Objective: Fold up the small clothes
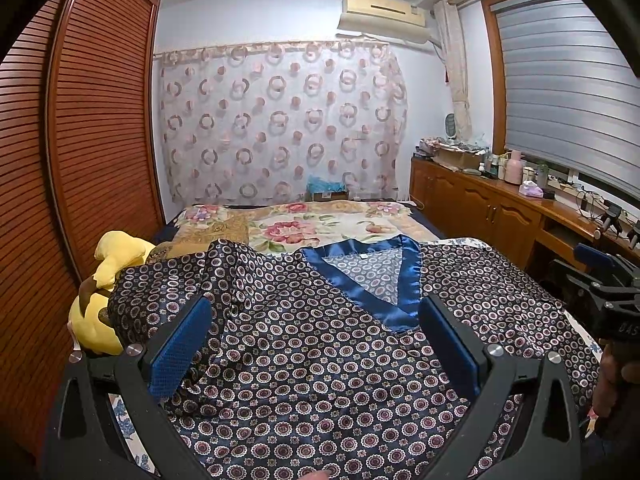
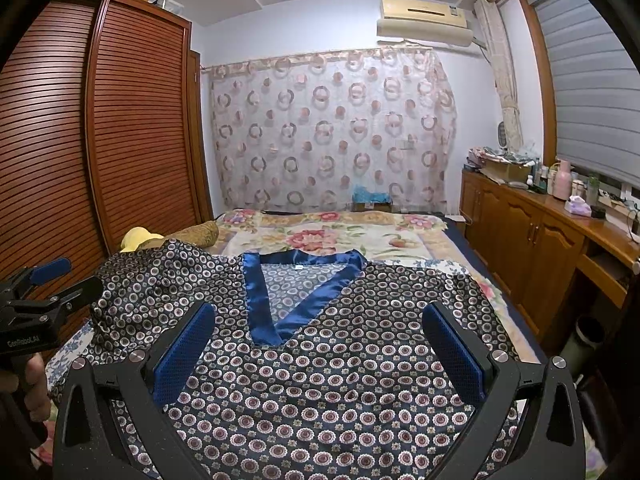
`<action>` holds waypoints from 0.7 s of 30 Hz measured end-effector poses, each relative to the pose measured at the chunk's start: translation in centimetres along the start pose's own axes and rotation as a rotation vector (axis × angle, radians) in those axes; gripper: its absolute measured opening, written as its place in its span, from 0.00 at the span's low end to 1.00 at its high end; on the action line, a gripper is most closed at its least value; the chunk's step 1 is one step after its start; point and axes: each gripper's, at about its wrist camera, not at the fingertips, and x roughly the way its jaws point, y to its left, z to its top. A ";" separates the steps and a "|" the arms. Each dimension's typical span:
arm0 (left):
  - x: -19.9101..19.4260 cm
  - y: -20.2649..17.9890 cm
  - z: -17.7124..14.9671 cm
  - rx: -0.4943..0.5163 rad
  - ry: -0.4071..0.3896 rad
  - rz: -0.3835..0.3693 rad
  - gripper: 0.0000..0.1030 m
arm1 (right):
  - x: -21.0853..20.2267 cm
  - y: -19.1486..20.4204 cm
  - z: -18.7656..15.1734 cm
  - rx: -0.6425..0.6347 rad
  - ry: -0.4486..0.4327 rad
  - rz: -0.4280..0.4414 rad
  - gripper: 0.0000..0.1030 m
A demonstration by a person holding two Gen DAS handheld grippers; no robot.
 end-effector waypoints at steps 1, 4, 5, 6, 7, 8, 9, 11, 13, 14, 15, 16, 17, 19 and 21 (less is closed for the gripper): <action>0.0 0.0 0.0 0.000 0.000 0.000 1.00 | 0.0 0.0 0.0 -0.001 0.000 0.000 1.00; -0.1 -0.1 0.0 0.002 0.000 0.000 1.00 | 0.1 0.0 0.0 -0.001 0.000 0.000 1.00; -0.1 0.0 0.0 0.002 -0.001 0.000 1.00 | 0.1 0.0 0.0 -0.001 0.000 -0.001 1.00; -0.1 0.0 0.0 0.002 -0.001 -0.001 1.00 | 0.1 0.0 0.0 -0.001 0.000 -0.001 1.00; -0.1 0.0 0.0 0.001 0.000 -0.001 1.00 | 0.1 0.0 0.0 0.000 0.000 0.000 1.00; -0.1 0.0 0.0 0.001 0.000 -0.001 1.00 | 0.1 0.1 0.0 0.000 0.001 0.000 1.00; -0.1 0.0 0.0 0.001 0.000 0.000 1.00 | 0.1 0.1 0.0 0.000 0.001 0.000 1.00; -0.1 0.0 0.0 0.001 0.001 0.001 1.00 | 0.1 0.1 0.0 0.000 0.002 0.001 1.00; 0.0 0.0 0.1 -0.001 0.004 0.003 1.00 | 0.1 0.1 0.0 0.000 0.003 0.001 1.00; 0.0 0.0 0.1 -0.002 0.005 0.004 1.00 | 0.1 0.1 0.0 0.001 0.003 0.002 1.00; 0.0 0.0 0.2 -0.002 0.005 0.003 1.00 | 0.1 0.1 0.0 0.001 0.004 0.002 1.00; 0.1 0.0 0.2 -0.002 0.005 0.005 1.00 | 0.2 0.1 0.0 0.001 0.005 0.002 1.00; 0.1 0.0 0.2 -0.002 0.005 0.007 1.00 | 0.1 0.1 0.0 0.001 0.004 0.003 1.00; 0.2 0.0 0.1 -0.003 0.007 0.008 1.00 | 0.1 0.1 0.0 0.001 0.005 0.003 1.00; 0.2 0.0 0.1 -0.004 0.006 0.009 1.00 | 0.1 0.1 0.0 0.001 0.005 0.002 1.00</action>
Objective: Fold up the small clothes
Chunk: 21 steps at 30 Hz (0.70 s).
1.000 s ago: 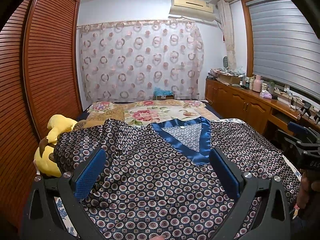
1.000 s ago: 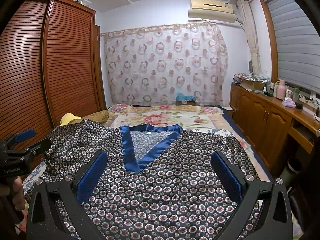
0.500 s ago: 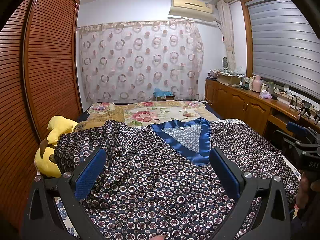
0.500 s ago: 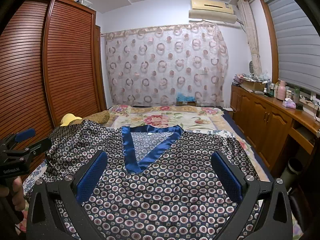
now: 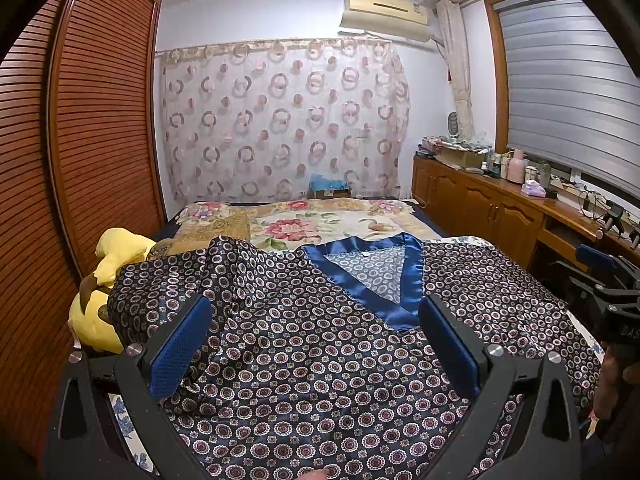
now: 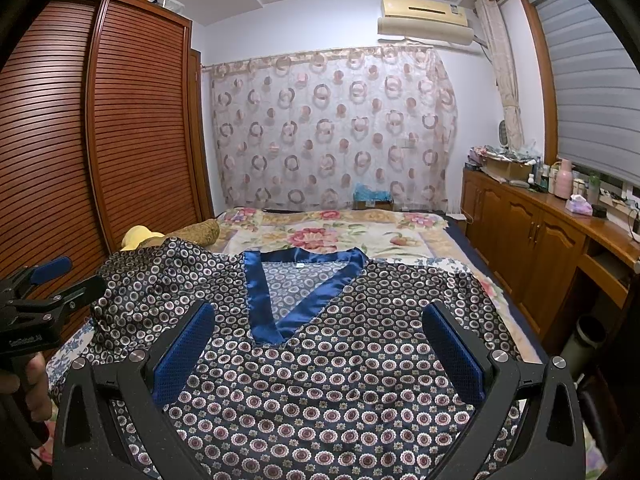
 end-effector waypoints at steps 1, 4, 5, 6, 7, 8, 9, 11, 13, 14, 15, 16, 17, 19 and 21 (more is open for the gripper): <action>0.0 0.0 0.0 0.000 -0.001 -0.001 1.00 | 0.0 0.0 0.0 0.000 0.000 0.000 1.00; 0.1 0.0 -0.1 -0.006 0.000 -0.001 1.00 | 0.0 0.0 0.0 0.000 0.000 0.000 1.00; 0.2 0.0 -0.2 -0.007 -0.001 0.001 1.00 | 0.0 0.0 0.0 0.000 0.000 0.000 1.00; 0.2 0.0 -0.2 -0.006 -0.002 0.001 1.00 | 0.0 0.0 0.0 0.000 0.000 0.000 1.00; 0.2 0.0 -0.2 -0.007 -0.002 0.001 1.00 | 0.0 0.0 0.0 0.000 0.000 0.000 1.00; 0.2 0.0 -0.2 -0.007 -0.002 0.001 1.00 | 0.0 0.0 0.0 0.000 0.000 0.000 1.00; 0.2 0.0 -0.2 -0.006 -0.002 0.000 1.00 | 0.0 0.0 0.0 0.000 -0.001 0.000 1.00; 0.2 -0.1 -0.2 -0.004 -0.003 -0.001 1.00 | 0.0 0.0 0.0 0.001 -0.002 0.000 1.00; 0.2 -0.2 -0.3 -0.002 -0.005 0.000 1.00 | 0.0 0.0 0.0 0.001 -0.003 0.000 1.00; 0.2 -0.2 -0.3 -0.001 -0.006 0.001 1.00 | 0.0 0.0 0.0 0.001 -0.002 0.002 1.00; 0.2 -0.3 -0.3 -0.002 -0.006 0.000 1.00 | 0.0 0.0 -0.1 0.001 0.000 0.003 1.00; 0.2 -0.3 -0.3 -0.002 -0.006 0.000 1.00 | 0.1 -0.1 -0.1 0.001 0.001 0.003 1.00; 0.3 -0.2 -0.3 -0.002 -0.005 0.001 1.00 | 0.2 -0.1 -0.1 0.001 0.004 0.004 1.00; 0.3 -0.1 -0.5 -0.001 -0.001 0.006 1.00 | 0.3 -0.1 -0.2 0.001 0.008 0.005 1.00; 0.5 0.2 -0.7 -0.004 0.001 0.015 1.00 | 0.3 -0.2 -0.1 0.002 0.012 0.007 1.00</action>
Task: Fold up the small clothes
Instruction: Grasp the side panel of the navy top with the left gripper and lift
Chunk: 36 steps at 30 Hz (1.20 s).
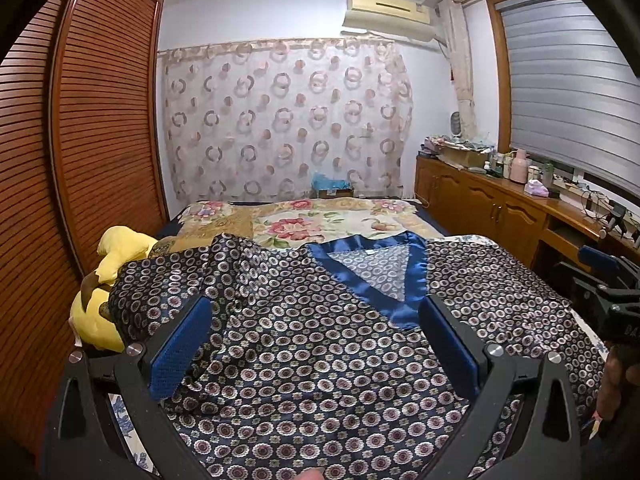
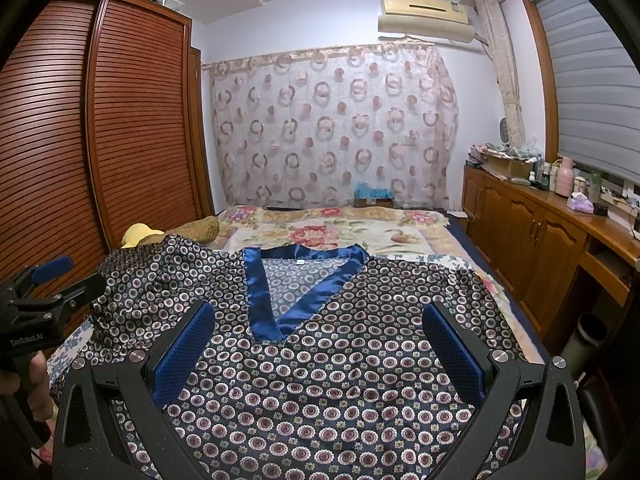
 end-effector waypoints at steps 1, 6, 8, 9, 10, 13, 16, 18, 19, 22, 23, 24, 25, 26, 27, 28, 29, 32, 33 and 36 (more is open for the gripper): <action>0.1 0.2 -0.1 -0.002 0.000 0.005 1.00 | 0.0 0.0 0.0 0.000 0.002 0.001 1.00; 0.8 1.7 -1.0 -0.007 0.008 0.044 1.00 | 0.3 0.0 0.0 0.001 0.013 0.023 1.00; 1.0 2.5 -1.4 -0.008 0.005 0.060 1.00 | 0.5 0.1 -0.1 -0.001 0.020 0.031 1.00; 1.2 3.0 -1.6 -0.009 0.005 0.071 1.00 | 0.6 0.2 -0.1 -0.003 0.025 0.036 1.00; 1.3 3.4 -1.7 -0.010 0.006 0.076 1.00 | 0.7 0.2 -0.1 -0.004 0.028 0.041 1.00; 1.9 5.3 -2.4 -0.014 0.032 0.113 1.00 | 1.1 0.3 -0.2 -0.012 0.040 0.056 1.00; 2.6 7.3 -3.0 -0.027 0.069 0.128 1.00 | 1.6 0.6 -0.3 -0.024 0.055 0.070 1.00; 3.0 8.6 -3.6 -0.031 0.101 0.131 1.00 | 2.0 0.8 -0.3 -0.032 0.065 0.083 1.00; 3.1 9.4 -3.9 -0.038 0.115 0.129 1.00 | 2.2 1.0 -0.3 -0.038 0.071 0.090 1.00; 3.2 11.2 -4.5 -0.060 0.135 0.114 1.00 | 2.8 1.4 -0.2 -0.054 0.088 0.113 1.00; 3.3 11.8 -4.7 -0.070 0.146 0.108 1.00 | 3.0 1.4 -0.2 -0.060 0.094 0.122 1.00; 3.4 12.3 -4.8 -0.077 0.154 0.106 1.00 | 3.2 1.6 -0.2 -0.068 0.101 0.132 1.00; 3.4 12.9 -4.9 -0.083 0.165 0.106 1.00 | 3.3 1.7 -0.1 -0.074 0.107 0.139 1.00; 3.5 13.2 -5.0 -0.087 0.170 0.107 1.00 | 3.4 1.8 -0.1 -0.080 0.113 0.149 1.00; 3.5 13.7 -5.1 -0.091 0.170 0.111 1.00 | 3.7 1.8 0.0 -0.087 0.121 0.160 1.00; 3.6 14.2 -5.2 -0.095 0.171 0.114 1.00 | 3.9 2.0 0.1 -0.096 0.128 0.171 1.00; 3.6 14.6 -5.2 -0.101 0.177 0.111 1.00 | 4.0 2.2 0.1 -0.103 0.133 0.181 1.00; 4.0 16.3 -5.6 -0.128 0.194 0.084 1.00 | 4.5 2.7 0.3 -0.123 0.147 0.209 1.00; 4.1 16.7 -5.7 -0.132 0.194 0.080 1.00 | 4.8 3.0 0.3 -0.129 0.150 0.216 1.00; 4.5 18.2 -5.9 -0.154 0.204 0.064 0.95 | 5.3 3.5 0.3 -0.149 0.161 0.235 1.00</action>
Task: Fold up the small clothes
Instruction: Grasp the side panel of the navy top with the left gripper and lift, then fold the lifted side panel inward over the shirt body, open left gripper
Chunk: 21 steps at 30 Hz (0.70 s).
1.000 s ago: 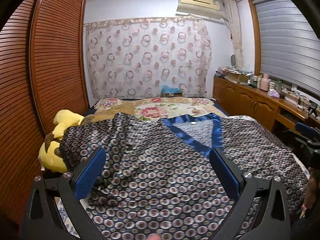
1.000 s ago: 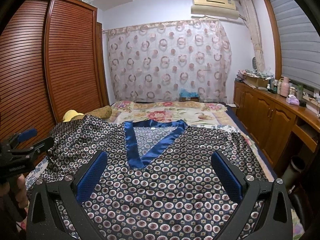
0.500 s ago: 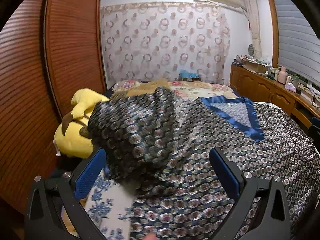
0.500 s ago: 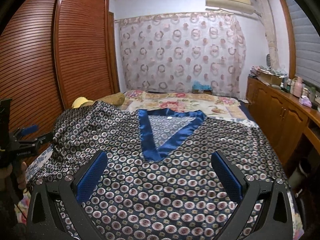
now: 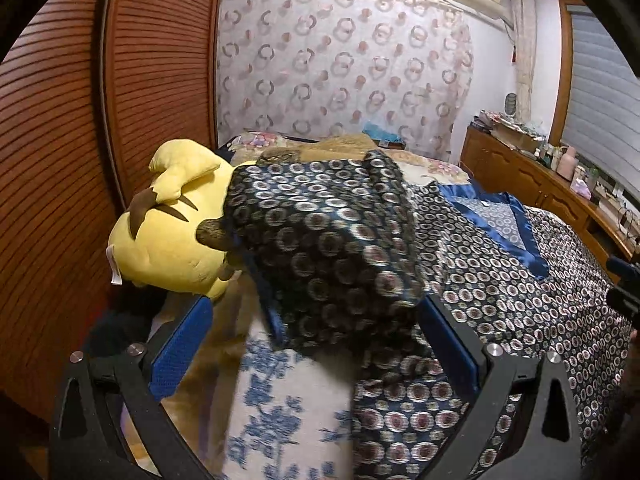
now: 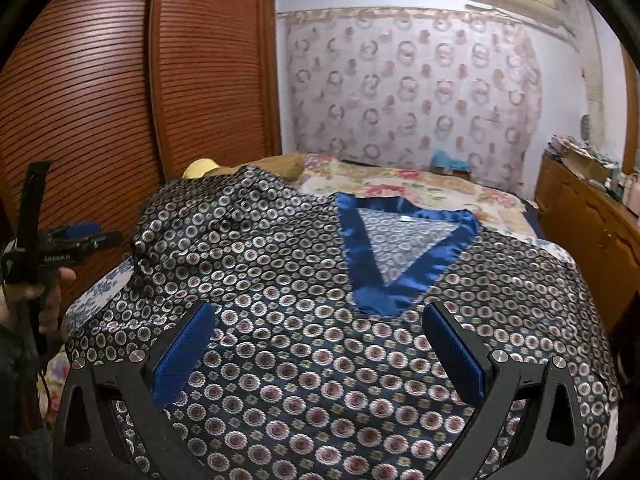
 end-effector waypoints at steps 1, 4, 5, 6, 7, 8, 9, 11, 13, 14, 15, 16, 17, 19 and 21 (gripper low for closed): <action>0.3 0.5 0.1 -0.007 0.010 -0.008 0.93 | 0.2 0.1 0.0 -0.008 0.006 0.005 1.00; 1.1 1.3 0.3 -0.016 0.028 -0.017 0.88 | 1.1 0.5 -0.1 -0.026 0.022 0.021 1.00; 1.4 1.6 0.5 -0.018 0.031 -0.017 0.87 | 1.4 0.6 -0.1 -0.031 0.028 0.025 1.00; 1.6 1.8 0.6 -0.022 0.033 -0.018 0.85 | 1.5 0.6 -0.1 -0.035 0.037 0.032 1.00; 1.7 2.1 0.8 -0.029 0.035 -0.023 0.84 | 1.7 0.6 -0.1 -0.039 0.041 0.035 1.00; 1.9 2.3 1.1 -0.038 0.035 -0.034 0.84 | 1.8 0.6 -0.1 -0.042 0.048 0.039 1.00; 2.1 2.5 1.4 -0.044 0.034 -0.044 0.83 | 1.9 0.6 -0.2 -0.044 0.053 0.043 1.00; 2.7 2.7 2.1 -0.055 0.038 -0.063 0.83 | 2.5 1.0 -0.1 -0.047 0.057 0.047 1.00; 3.3 2.8 2.7 -0.062 0.044 -0.075 0.83 | 2.8 1.1 -0.2 -0.044 0.061 0.050 1.00; 3.8 3.0 3.0 -0.066 0.044 -0.090 0.83 | 2.9 1.1 -0.2 -0.042 0.060 0.050 1.00; 4.4 3.0 3.3 -0.077 0.057 -0.107 0.83 | 2.8 1.0 -0.2 -0.040 0.059 0.051 1.00; 4.7 3.1 3.4 -0.084 0.066 -0.115 0.82 | 2.8 1.0 -0.2 -0.039 0.057 0.050 1.00; 5.3 3.2 3.5 -0.098 0.078 -0.123 0.80 | 2.8 1.0 -0.1 -0.038 0.056 0.049 1.00; 6.1 3.4 3.6 -0.118 0.096 -0.136 0.69 | 2.9 0.9 -0.2 -0.035 0.054 0.046 1.00; 6.5 3.5 3.6 -0.131 0.102 -0.156 0.59 | 3.2 1.2 -0.3 -0.033 0.055 0.045 1.00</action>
